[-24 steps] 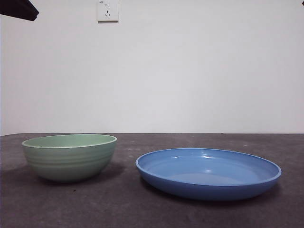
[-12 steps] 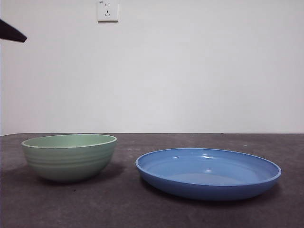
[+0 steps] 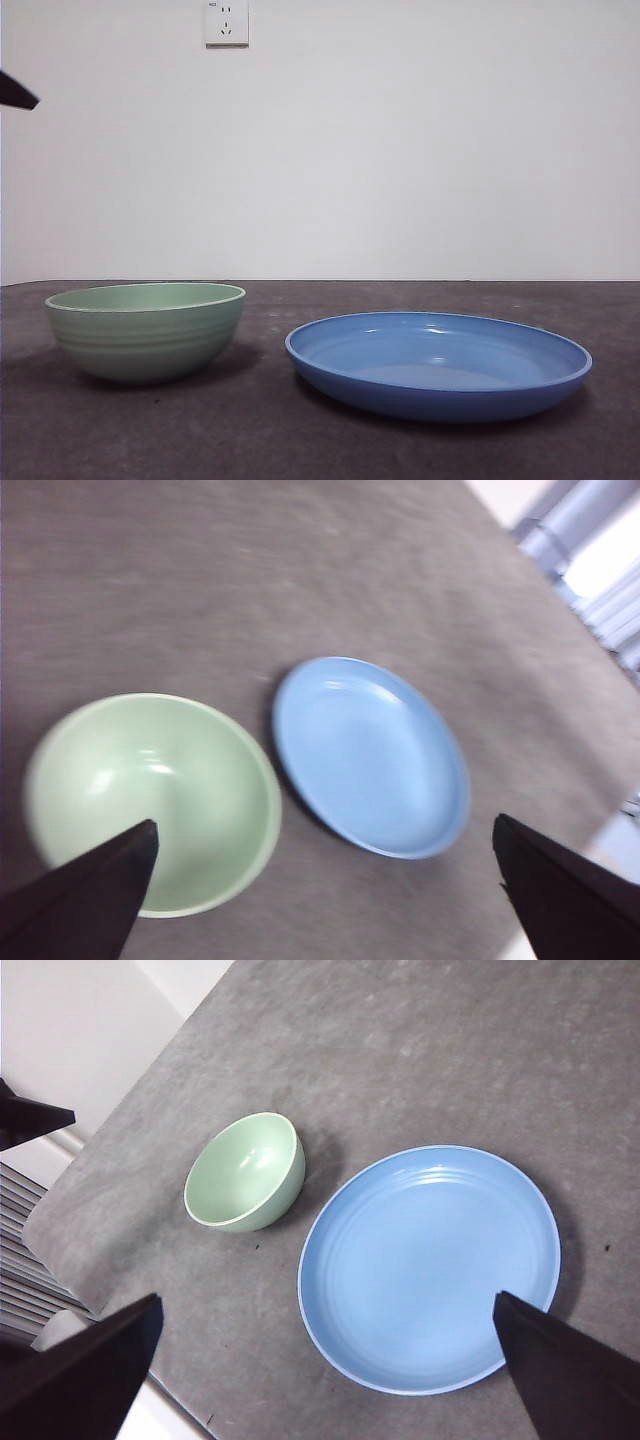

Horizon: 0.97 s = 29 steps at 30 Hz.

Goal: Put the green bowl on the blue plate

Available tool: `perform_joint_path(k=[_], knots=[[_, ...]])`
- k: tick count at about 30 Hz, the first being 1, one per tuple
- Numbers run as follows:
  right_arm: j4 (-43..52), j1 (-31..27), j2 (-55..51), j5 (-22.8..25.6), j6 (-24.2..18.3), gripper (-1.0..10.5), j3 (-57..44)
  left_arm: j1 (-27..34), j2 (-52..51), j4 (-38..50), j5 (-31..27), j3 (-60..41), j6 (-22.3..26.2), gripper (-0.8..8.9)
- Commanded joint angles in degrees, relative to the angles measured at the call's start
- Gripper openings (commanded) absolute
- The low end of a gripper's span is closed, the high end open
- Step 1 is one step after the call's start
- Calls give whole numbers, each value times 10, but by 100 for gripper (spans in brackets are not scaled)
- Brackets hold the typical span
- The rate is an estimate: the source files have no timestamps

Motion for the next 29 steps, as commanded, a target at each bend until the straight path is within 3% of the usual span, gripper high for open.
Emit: perform_joint_path(k=[1, 10, 29], knots=[[6, 2, 2, 0, -6, 626, 10, -2, 13, 5, -42, 13, 7, 621], [5, 2, 2, 0, -4, 626, 10, -1, 109, -10, -130, 13, -7, 616], [5, 2, 2, 0, -2, 626, 10, -1, 399, 9, -174, 71, -7, 584]])
